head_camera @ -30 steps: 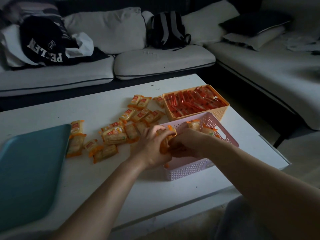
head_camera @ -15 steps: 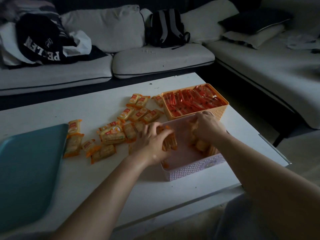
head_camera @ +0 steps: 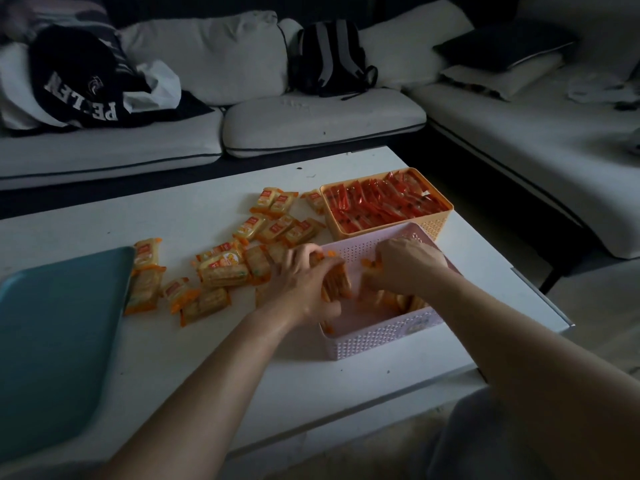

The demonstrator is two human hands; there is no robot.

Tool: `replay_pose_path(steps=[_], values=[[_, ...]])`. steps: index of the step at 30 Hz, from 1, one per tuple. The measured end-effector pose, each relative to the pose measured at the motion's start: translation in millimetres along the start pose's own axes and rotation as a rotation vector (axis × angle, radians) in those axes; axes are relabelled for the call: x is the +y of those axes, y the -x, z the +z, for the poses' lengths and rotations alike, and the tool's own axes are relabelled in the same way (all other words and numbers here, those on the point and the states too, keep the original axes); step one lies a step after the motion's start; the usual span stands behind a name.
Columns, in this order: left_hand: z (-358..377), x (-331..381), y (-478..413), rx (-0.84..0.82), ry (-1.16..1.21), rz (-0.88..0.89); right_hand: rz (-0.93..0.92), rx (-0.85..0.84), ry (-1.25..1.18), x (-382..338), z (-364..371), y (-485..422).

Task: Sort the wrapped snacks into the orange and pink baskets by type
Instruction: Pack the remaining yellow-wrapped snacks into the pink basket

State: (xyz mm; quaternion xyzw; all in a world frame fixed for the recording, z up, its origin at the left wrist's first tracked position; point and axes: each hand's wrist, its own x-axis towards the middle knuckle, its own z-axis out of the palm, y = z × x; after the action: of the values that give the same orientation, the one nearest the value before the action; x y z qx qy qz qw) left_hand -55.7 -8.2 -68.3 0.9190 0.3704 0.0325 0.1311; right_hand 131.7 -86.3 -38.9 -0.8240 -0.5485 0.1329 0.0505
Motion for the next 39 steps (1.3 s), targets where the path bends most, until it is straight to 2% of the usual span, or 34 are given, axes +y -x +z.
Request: replay_pose_path(steps=[7,10,12,15,16,19,21,26,29,32,36,39], values=[[1.1,6.3,2.3,0.082,0.056,0.019,0.071,0.004,-0.306,-53.7,23.2,11.4],[0.2,0.8,0.7,0.080,0.074,0.012,0.076,-0.186,-0.481,-48.1,15.2,8.2],[0.6,-1.7,0.0,0.070,0.063,0.022,0.074,-0.175,-0.506,-30.9,9.0,2.3],[0.0,-1.0,-0.4,0.038,0.054,0.023,0.042,0.042,-0.202,7.5,6.8,-10.0],[-0.9,-0.1,-0.5,0.029,0.058,0.021,0.033,0.039,-0.099,17.5,8.2,-12.9],[-2.6,1.6,-0.4,0.013,0.067,0.018,0.065,-0.159,0.104,23.9,18.4,-17.3],[-2.8,1.4,-0.6,0.010,0.069,0.016,0.094,-0.225,0.226,15.5,22.7,-17.6],[-2.9,1.2,-1.3,0.002,0.076,0.011,0.151,-0.274,0.262,12.3,25.3,-19.5],[-1.9,0.6,-2.1,0.003,0.073,0.007,0.142,-0.203,0.282,10.6,23.2,-13.9],[-1.7,0.7,-2.6,0.003,0.070,0.008,0.139,-0.103,0.186,-1.3,17.5,-6.9],[-1.5,2.0,-0.5,0.014,0.069,-0.007,0.089,0.024,-0.131,-18.9,14.0,-3.3],[-1.4,8.5,0.4,0.022,0.046,-0.040,0.070,-0.015,-0.344,-30.2,15.4,2.0]])
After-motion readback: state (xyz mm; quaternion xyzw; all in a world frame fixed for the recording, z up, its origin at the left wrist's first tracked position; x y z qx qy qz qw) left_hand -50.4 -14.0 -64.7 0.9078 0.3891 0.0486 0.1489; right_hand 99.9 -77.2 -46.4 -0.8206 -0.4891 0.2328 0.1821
